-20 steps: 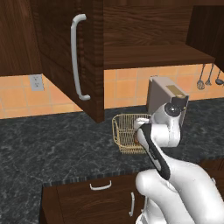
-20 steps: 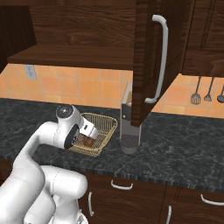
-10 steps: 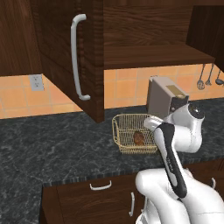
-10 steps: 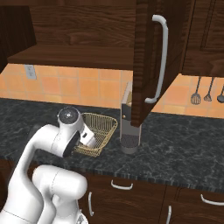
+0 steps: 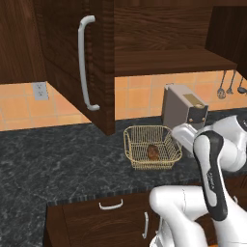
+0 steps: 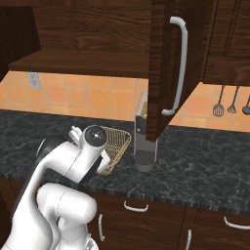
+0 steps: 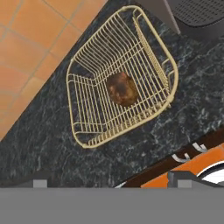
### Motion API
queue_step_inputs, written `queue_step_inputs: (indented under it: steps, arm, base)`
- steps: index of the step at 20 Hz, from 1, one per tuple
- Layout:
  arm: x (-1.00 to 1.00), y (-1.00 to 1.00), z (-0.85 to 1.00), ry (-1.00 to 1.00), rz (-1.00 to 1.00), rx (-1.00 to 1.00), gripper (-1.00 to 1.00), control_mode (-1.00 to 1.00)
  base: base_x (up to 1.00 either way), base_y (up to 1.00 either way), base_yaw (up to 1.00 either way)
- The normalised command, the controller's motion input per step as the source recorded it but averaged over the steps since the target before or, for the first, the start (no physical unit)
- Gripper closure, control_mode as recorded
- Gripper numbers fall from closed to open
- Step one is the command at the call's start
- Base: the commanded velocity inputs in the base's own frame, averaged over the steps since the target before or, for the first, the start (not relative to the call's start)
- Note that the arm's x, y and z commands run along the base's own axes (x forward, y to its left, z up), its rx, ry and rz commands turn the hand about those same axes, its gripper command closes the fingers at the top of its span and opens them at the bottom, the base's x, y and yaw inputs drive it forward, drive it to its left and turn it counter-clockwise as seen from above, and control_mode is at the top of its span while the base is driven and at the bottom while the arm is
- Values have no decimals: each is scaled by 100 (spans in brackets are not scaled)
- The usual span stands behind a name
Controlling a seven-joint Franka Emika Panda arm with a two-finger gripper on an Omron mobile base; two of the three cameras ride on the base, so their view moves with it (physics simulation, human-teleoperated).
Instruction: Open the cabinet, pick up the bread from the cabinet and place it in the basket. Then move the basket to the dining counter.
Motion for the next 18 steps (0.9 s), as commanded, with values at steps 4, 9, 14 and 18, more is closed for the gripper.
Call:
queue_step_inputs:
  steps: [4,9,14,18]
  arm:
    - [0,0,-14,0,0,9,-100,-100]
    - [0,-12,-24,-1,0,1,-100,-100]
    - [0,-31,-18,-1,0,0,-100,-100]
    - [17,-29,-26,0,-1,0,-100,-100]
  base:
    - [0,0,0]
    - [0,0,0]
    - [0,0,0]
    - [0,0,0]
